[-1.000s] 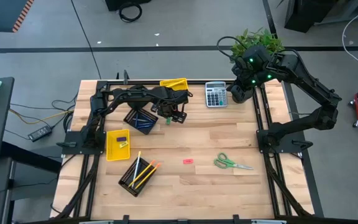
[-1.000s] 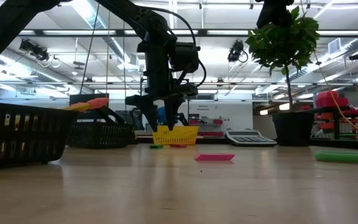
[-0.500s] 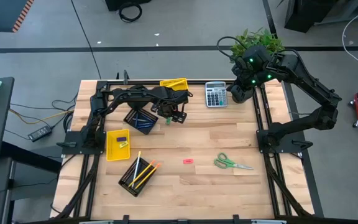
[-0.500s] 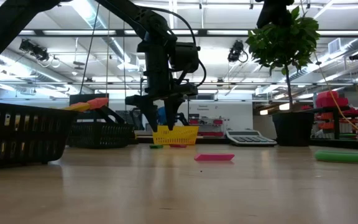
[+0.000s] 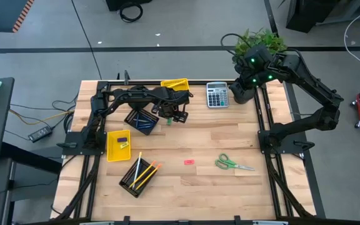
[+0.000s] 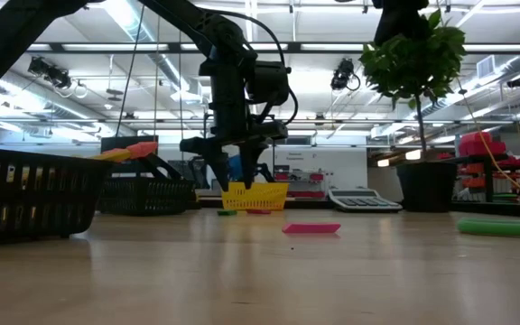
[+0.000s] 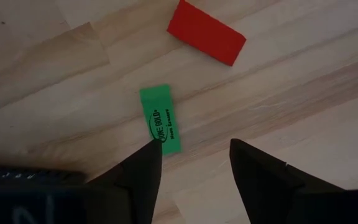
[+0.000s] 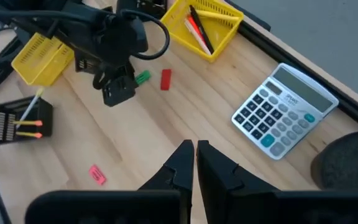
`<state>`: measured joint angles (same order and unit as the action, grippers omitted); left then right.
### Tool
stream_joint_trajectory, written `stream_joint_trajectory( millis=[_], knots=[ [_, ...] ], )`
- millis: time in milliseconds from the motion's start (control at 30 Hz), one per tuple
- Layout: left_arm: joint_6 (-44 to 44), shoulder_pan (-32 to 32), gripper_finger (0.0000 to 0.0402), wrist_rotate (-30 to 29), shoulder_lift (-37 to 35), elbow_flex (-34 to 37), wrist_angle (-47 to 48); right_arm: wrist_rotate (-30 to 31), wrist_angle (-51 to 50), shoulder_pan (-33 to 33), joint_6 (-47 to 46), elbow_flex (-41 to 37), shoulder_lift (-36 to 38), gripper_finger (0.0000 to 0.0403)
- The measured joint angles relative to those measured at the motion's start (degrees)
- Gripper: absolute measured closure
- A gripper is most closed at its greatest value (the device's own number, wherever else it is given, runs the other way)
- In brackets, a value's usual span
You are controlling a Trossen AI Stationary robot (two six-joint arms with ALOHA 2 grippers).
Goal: Sort crayons/erasers/pens/pencils in bins
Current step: Put the green eraser into the bottom yellow basket
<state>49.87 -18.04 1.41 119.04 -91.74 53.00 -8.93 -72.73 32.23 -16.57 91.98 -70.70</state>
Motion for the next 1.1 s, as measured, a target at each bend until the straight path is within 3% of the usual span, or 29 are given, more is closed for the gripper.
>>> stream_joint_trajectory(
  millis=[400, 733, 1100],
  knots=[
    [-5.6, 0.0, 0.0214, -0.1, 0.6, 0.7, -0.3, 0.1, 0.1, -0.6, -5.3, 0.0, 0.0, 0.0377],
    [-4.0, -0.2, 0.0205, -0.9, 1.0, 2.0, -1.5, 0.1, 0.2, -1.3, -4.7, 0.0, 0.0, 0.0377],
    [-4.2, -1.1, 0.0225, -1.4, 2.1, 2.1, -0.4, 0.3, 0.2, -1.3, -4.0, 0.0, 0.0, 0.0377]
  ],
)
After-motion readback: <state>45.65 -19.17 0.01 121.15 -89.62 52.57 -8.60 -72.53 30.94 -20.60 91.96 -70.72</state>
